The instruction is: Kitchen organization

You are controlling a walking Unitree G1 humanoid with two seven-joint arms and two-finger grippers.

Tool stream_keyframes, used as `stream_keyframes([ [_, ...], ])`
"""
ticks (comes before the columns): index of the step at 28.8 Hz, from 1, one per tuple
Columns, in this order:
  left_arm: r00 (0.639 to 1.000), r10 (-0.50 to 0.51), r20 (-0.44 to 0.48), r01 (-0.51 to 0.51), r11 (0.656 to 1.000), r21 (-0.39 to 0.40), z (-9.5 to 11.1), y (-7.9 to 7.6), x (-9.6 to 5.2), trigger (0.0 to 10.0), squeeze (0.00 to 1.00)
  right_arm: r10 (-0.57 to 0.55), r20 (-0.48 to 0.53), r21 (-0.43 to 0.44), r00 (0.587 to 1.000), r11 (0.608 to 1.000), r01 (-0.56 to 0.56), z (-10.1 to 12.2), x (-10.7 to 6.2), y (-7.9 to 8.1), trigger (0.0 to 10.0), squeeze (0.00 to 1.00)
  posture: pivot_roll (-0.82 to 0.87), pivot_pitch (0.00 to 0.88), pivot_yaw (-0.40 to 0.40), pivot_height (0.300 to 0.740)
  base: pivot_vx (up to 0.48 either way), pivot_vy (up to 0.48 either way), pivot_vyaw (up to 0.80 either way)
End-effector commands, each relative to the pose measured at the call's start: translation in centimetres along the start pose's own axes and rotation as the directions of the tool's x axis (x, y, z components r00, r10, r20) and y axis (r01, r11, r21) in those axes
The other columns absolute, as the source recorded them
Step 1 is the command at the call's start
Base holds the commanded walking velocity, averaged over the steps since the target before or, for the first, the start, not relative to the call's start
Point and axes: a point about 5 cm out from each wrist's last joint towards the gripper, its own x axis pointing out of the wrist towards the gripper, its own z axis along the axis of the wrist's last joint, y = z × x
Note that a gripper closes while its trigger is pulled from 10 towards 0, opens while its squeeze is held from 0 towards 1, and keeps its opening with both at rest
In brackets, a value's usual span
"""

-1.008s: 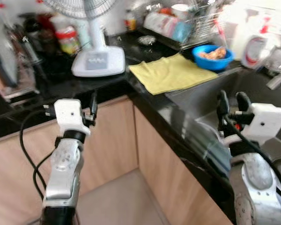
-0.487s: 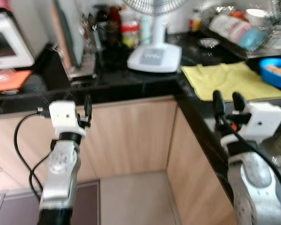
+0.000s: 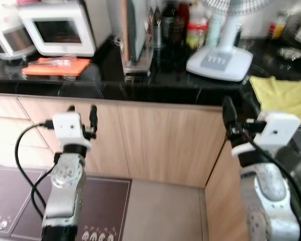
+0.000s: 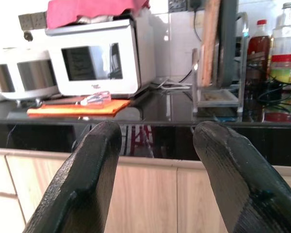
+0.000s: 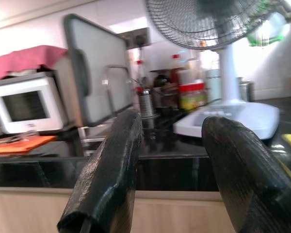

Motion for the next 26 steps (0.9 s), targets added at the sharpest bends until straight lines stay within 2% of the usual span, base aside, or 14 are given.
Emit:
stream_keyframes([
  [1, 1.000, -0.003, -0.002, 0.003, 1.000, 0.007, 0.13, -0.20, 0.12, 10.0, 0.00, -0.020, -0.008, 0.005, 1.000, 1.000, 0.020, -0.06, -0.01, -0.57, 10.0, 0.00, -0.05, 0.000, 0.007, 0.740, 0.000, 0.480, 0.00],
  [12, 1.000, -0.005, -0.003, 0.005, 1.000, 0.001, 0.09, -0.39, 0.10, 10.0, 0.00, -0.020, -0.015, 0.010, 1.000, 1.000, 0.020, -0.19, 0.02, -0.83, 10.0, 0.00, -0.05, 0.000, 0.005, 0.740, 0.000, 0.480, 0.00],
  [14, 1.000, -0.004, -0.004, 0.004, 1.000, 0.001, 0.11, -0.40, 0.08, 10.0, 0.00, -0.004, -0.010, -0.013, 1.000, 1.000, 0.004, -0.15, 0.07, -0.69, 10.0, 0.00, -0.05, 0.000, 0.003, 0.740, 0.000, 0.480, 0.00],
  [17, 1.000, -0.004, -0.003, 0.004, 1.000, 0.001, 0.14, -0.41, 0.07, 10.0, 0.00, 0.000, -0.002, -0.047, 1.000, 0.999, -0.001, -0.04, 0.15, -0.62, 10.0, 0.00, -0.05, 0.000, 0.003, 0.740, 0.000, 0.480, 0.80],
  [20, 1.000, -0.005, -0.003, 0.005, 1.000, 0.000, 0.15, -0.43, 0.09, 10.0, 0.00, -0.009, -0.008, -0.033, 1.000, 0.999, 0.008, -0.16, 0.21, -0.69, 10.0, 0.00, -0.05, 0.000, 0.003, 0.740, 0.000, 0.480, 0.80],
  [22, 1.000, -0.006, -0.003, 0.006, 1.000, -0.001, 0.16, -0.48, 0.12, 10.0, 0.00, -0.026, -0.011, 0.001, 1.000, 1.000, 0.026, -0.28, 0.21, -0.90, 10.0, 0.00, -0.05, 0.000, 0.003, 0.740, 0.000, 0.480, 0.00],
  [26, 1.000, -0.008, -0.005, 0.008, 1.000, -0.004, 0.15, -0.59, 0.15, 10.0, 0.00, -0.029, -0.011, -0.008, 1.000, 1.000, 0.029, -0.25, 0.23, -1.04, 10.0, 0.00, -0.05, 0.000, 0.004, 0.740, 0.000, 0.480, 0.00],
])
